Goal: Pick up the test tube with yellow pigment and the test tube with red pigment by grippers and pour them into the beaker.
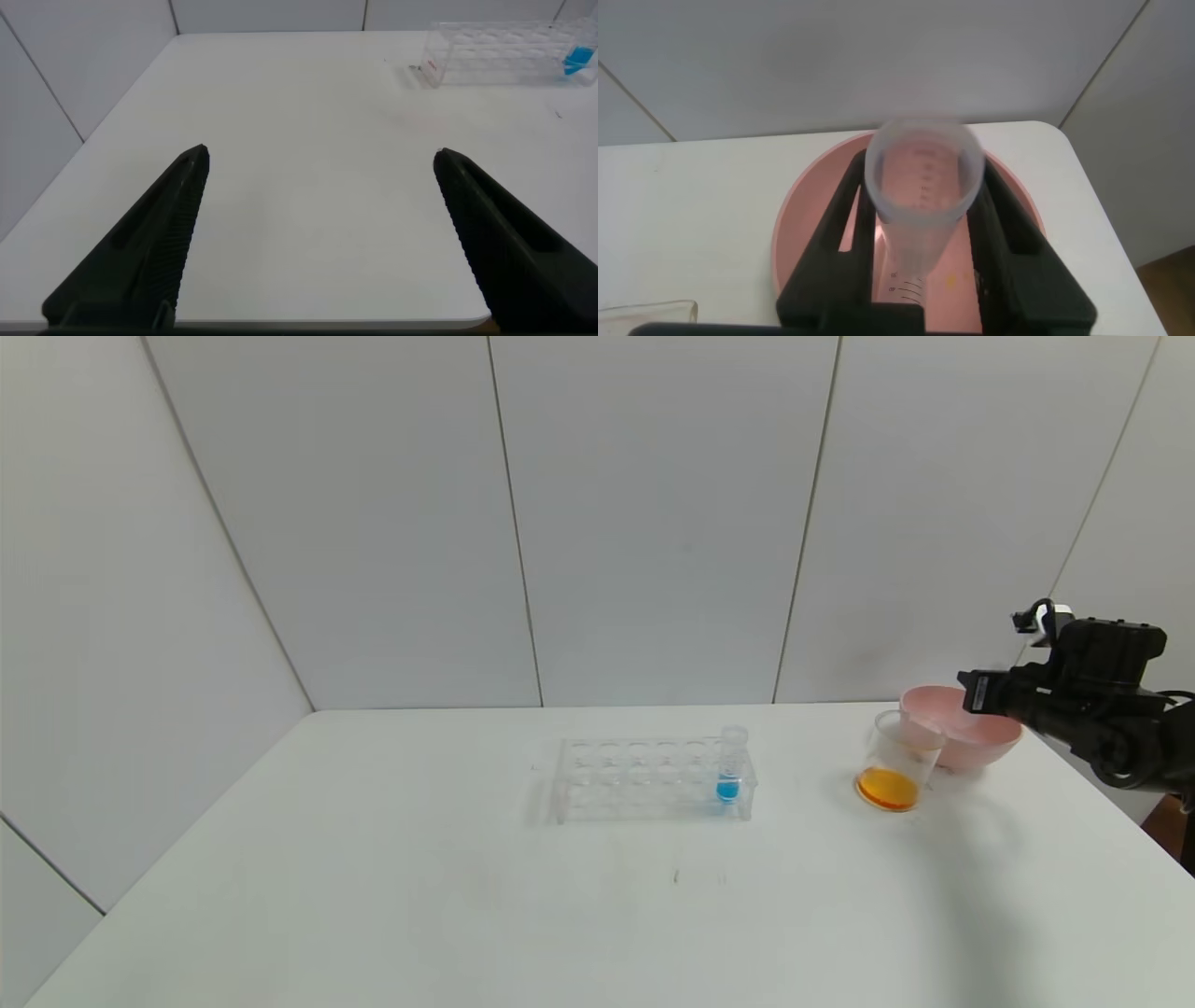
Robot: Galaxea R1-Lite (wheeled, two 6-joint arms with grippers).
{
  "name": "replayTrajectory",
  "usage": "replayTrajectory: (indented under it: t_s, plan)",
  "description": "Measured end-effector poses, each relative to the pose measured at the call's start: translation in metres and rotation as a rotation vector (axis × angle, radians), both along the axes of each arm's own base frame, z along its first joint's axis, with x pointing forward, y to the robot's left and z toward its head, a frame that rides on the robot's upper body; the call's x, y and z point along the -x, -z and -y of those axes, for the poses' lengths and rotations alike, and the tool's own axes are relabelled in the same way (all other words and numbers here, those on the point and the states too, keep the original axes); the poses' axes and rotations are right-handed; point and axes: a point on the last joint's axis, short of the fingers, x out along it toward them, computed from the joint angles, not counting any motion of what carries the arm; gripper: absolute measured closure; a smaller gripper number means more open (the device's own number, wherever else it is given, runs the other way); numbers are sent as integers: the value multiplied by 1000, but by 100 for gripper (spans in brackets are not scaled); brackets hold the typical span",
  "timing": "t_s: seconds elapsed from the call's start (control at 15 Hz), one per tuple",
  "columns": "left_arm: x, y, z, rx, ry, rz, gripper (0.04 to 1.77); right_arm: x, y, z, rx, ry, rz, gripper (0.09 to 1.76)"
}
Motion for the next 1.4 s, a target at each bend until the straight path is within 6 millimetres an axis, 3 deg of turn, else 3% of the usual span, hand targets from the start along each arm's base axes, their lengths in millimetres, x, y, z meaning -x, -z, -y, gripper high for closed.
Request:
replayTrajectory:
  t_s: [0.33,0.73,0.93,1.2,1.4]
  plan:
    - [0,0,0,0,0,0,9,0,1,1,-1,2,-3,67]
    - [0,0,0,0,0,0,9,1,-8,-5,5,-6,14,39]
    - [0,0,0,0,0,0,9,2,-24,-33,8,-61,39,31]
    - [0,0,0,0,0,0,9,14,-51,-92,26,-96,51,24]
    - [0,0,0,0,0,0,9,34,-65,-113,27,-140,63,21]
